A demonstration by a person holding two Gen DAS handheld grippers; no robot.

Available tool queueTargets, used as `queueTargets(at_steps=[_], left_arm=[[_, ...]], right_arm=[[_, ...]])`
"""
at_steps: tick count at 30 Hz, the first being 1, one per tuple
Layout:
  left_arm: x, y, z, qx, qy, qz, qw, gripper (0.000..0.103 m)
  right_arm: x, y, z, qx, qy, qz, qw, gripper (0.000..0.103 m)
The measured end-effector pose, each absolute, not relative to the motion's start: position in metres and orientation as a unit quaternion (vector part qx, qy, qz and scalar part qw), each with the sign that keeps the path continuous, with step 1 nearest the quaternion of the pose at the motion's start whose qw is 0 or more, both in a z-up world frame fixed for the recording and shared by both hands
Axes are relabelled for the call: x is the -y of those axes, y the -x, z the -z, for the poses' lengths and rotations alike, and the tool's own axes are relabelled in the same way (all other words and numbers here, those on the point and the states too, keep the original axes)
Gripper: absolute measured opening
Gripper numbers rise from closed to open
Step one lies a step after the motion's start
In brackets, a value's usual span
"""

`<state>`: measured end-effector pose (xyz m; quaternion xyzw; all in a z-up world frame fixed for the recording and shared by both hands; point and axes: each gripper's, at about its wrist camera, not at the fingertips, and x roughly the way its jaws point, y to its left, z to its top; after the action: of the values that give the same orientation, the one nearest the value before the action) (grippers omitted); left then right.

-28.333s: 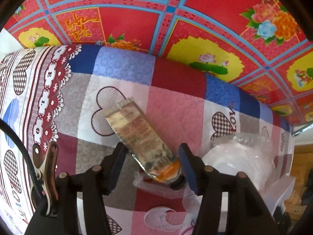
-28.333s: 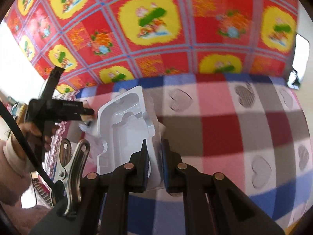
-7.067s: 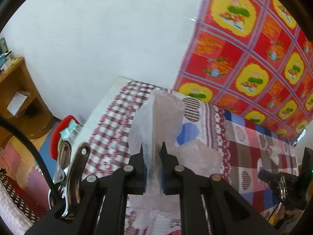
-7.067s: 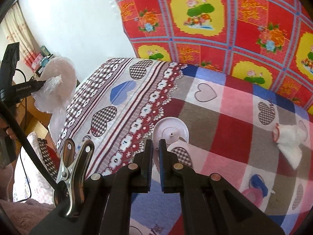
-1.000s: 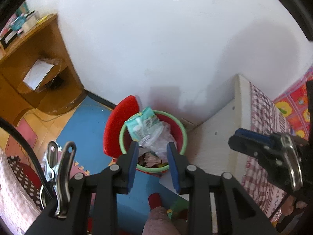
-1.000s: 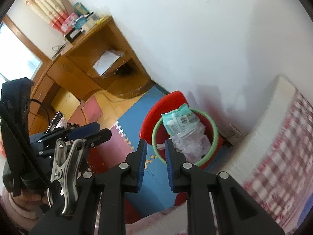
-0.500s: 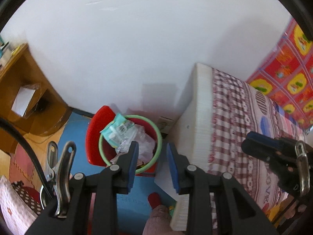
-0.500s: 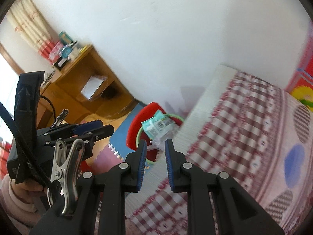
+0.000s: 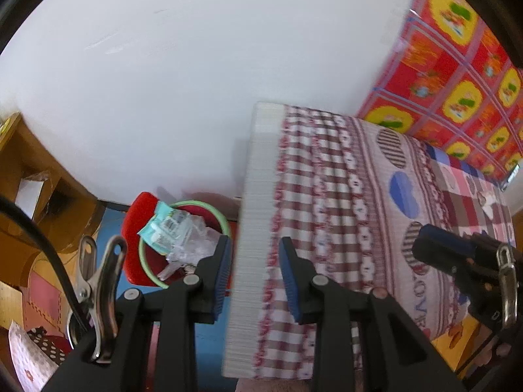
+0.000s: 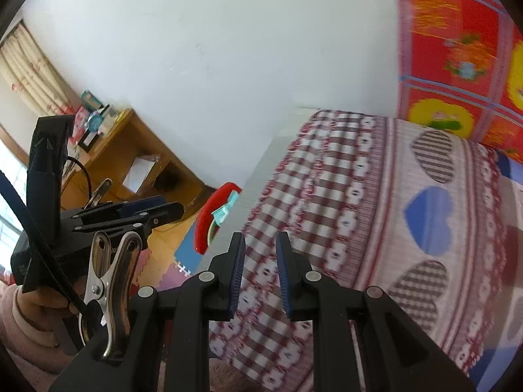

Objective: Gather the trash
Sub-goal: 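Move both grippers back from the bin over the bed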

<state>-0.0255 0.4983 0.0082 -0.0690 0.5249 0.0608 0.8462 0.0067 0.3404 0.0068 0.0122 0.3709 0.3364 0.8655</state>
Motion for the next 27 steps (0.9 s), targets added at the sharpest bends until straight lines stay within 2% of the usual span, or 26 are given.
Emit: queueTargets(at_steps=[12, 27], left_arm=[[-0.388, 0.021, -0.023, -0.520, 0.041, -0.005, 0.853, 0.031], [-0.224, 0.022, -0.019, -0.525, 0.003, 0.080, 0.847, 0.031]], right_arm=[[-0.228, 0.021, -0.013, -0.350, -0.055, -0.290, 0.889, 0.020], [-0.053, 0.063, 0.006, -0.329, -0.118, -0.198, 0.916, 0.021]])
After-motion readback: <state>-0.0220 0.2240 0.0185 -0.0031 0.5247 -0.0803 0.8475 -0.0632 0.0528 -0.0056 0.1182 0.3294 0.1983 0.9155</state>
